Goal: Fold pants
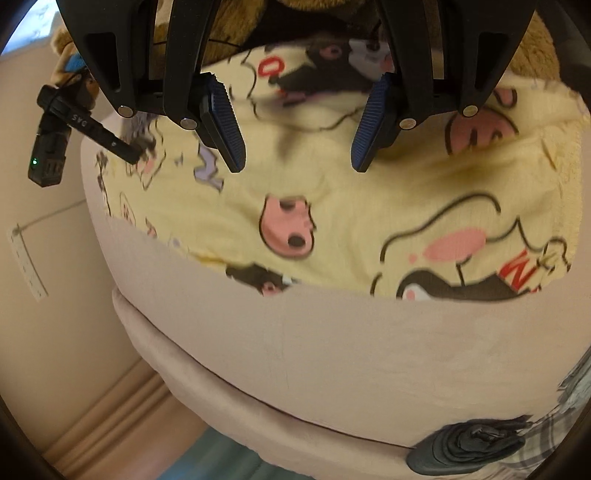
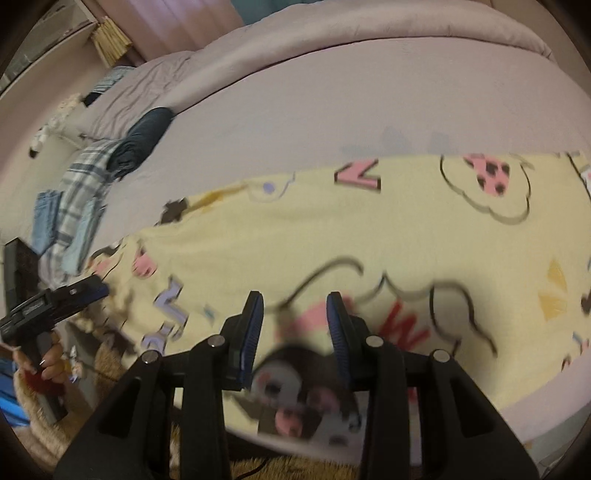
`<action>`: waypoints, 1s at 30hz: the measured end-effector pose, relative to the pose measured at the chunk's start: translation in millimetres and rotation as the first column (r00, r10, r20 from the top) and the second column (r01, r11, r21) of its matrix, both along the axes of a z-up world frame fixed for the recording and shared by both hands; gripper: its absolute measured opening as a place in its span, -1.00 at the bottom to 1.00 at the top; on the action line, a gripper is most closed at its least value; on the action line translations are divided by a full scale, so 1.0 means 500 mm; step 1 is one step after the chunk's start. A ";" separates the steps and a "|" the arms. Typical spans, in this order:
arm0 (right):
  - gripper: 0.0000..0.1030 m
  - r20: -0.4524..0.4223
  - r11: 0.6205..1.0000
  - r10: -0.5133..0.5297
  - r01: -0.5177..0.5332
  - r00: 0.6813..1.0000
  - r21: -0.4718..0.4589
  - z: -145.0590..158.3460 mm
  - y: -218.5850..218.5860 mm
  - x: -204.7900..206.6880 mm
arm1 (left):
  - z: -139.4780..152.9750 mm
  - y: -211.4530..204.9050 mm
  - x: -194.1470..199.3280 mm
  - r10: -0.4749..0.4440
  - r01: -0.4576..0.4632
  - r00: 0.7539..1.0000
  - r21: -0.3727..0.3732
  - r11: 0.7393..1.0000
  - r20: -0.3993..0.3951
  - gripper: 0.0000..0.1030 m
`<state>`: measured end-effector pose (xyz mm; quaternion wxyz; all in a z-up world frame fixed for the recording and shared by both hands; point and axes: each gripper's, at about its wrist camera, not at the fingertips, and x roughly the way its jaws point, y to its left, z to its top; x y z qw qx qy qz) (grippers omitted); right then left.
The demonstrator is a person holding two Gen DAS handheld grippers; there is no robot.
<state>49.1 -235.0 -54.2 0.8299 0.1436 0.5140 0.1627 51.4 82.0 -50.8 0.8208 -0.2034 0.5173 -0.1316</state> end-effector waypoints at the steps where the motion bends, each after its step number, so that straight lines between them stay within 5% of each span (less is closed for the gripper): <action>1: -0.28 0.000 1.000 0.002 -0.002 1.000 -0.001 0.001 -0.005 -0.017 | -0.003 -0.003 -0.007 -0.011 0.011 1.000 0.002 1.000 -0.005 0.16; 13: -0.28 -0.015 0.988 0.152 -0.153 0.988 -0.017 -0.027 0.096 -0.137 | -0.047 -0.033 -0.098 -0.097 0.094 0.990 -0.035 0.995 -0.099 0.16; 24: -0.28 0.043 0.998 -0.006 0.004 0.999 0.055 -0.045 0.085 -0.085 | -0.056 0.025 -0.072 0.083 -0.093 0.994 -0.178 0.980 -0.064 0.16; 26: -0.46 0.066 0.998 -0.026 0.022 0.997 0.060 -0.041 0.087 -0.086 | -0.045 0.044 -0.078 0.139 -0.143 0.990 -0.171 0.975 -0.035 0.16; 27: -0.78 0.077 0.998 -0.030 0.025 0.997 0.057 -0.038 0.088 -0.087 | -0.042 0.050 -0.080 0.158 -0.159 0.987 -0.165 0.973 -0.023 0.16; 28: -0.88 0.097 0.999 -0.030 0.026 0.995 0.043 -0.032 0.091 -0.091 | -0.037 0.058 -0.081 0.179 -0.178 0.984 -0.159 0.971 -0.009 0.15; 30: -0.90 0.140 0.999 -0.029 0.024 0.990 0.036 -0.018 0.094 -0.102 | -0.033 0.068 -0.080 0.199 -0.196 0.980 -0.153 0.969 0.002 -0.09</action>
